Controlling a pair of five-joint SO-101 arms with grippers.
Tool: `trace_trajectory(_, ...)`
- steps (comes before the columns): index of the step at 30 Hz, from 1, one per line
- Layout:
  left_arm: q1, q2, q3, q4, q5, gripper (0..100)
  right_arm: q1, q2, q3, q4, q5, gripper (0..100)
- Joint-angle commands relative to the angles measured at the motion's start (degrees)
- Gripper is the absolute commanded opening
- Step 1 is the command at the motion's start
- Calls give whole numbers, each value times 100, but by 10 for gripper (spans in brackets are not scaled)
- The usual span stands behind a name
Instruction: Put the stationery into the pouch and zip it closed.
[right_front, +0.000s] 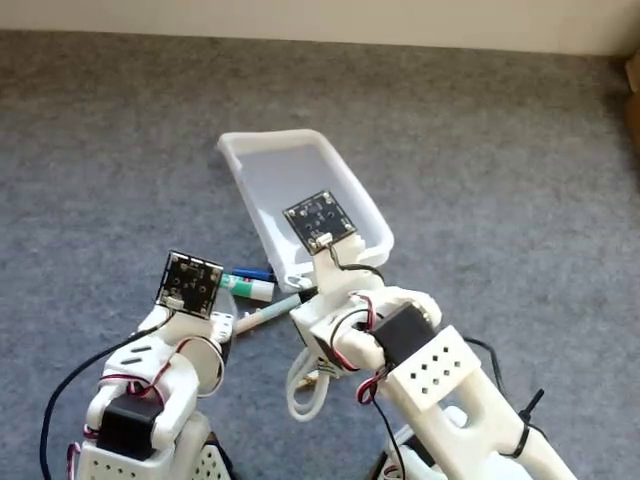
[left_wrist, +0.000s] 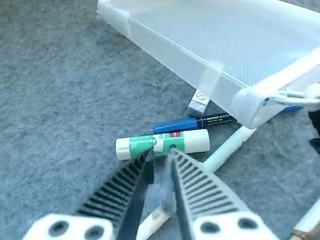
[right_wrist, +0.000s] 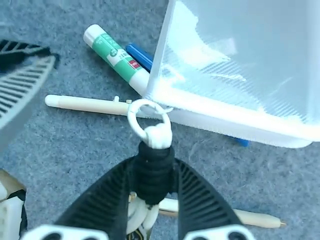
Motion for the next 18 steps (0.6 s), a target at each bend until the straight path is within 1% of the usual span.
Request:
trace_trajectory(1, 136, -31, -286, -141, -18, 212, 13, -224, -110, -171, 35, 5)
trace_trajectory(4, 154, -40, -101, -185, -9, 340, 13, -224, -119, -171, 35, 5)
trace_trajectory(6, 163, -40, 40, -185, -9, 384, 13, -224, -119, -163, 35, 5)
trace_trajectory(8, 163, -40, 119, -281, -9, 385, 13, -224, -119, -163, 35, 5)
trace_trajectory(11, 119, -40, 224, -668, -9, 363, -22, -224, -110, -145, 35, 5)
trace_trajectory(16, 110, -40, 910, -1925, -9, 330, -31, -224, -110, -136, 35, 5)
trace_trajectory(18, -13, -40, 1226, -2400, -18, 318, -31, -224, -84, -127, 35, 5)
